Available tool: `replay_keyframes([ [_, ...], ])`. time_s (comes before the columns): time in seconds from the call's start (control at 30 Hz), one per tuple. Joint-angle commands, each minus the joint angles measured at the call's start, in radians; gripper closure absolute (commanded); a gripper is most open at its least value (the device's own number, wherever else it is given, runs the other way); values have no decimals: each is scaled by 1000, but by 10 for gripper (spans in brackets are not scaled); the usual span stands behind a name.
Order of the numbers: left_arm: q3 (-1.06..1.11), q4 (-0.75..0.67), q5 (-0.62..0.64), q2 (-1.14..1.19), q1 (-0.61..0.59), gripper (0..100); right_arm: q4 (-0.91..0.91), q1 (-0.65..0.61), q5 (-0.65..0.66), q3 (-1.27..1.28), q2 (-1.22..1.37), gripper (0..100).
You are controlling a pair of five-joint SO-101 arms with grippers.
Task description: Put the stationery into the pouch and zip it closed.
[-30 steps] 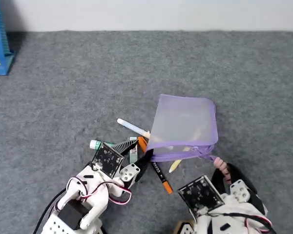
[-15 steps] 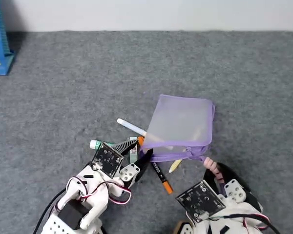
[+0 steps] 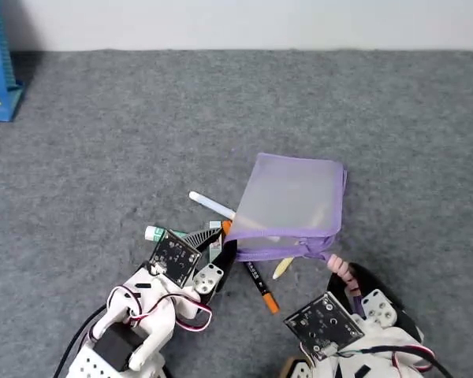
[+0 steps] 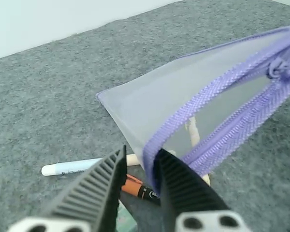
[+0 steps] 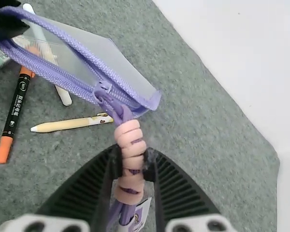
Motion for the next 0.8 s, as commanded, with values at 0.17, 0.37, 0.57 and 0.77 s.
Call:
replay_keyframes([
  [0.17, -85, 6, -15, 87, 6, 990, 36, -7, -12, -44, -1, 991],
  [0.37, -226, 106, -14, 101, 3, 988, 10, -5, -12, -54, 1, 991],
  [0.57, -437, 307, -12, 110, -2, 988, -51, -4, -43, -55, 18, 991],
  [0.77, -484, 333, -18, 124, -2, 988, -79, -7, -101, -124, 197, 991],
])
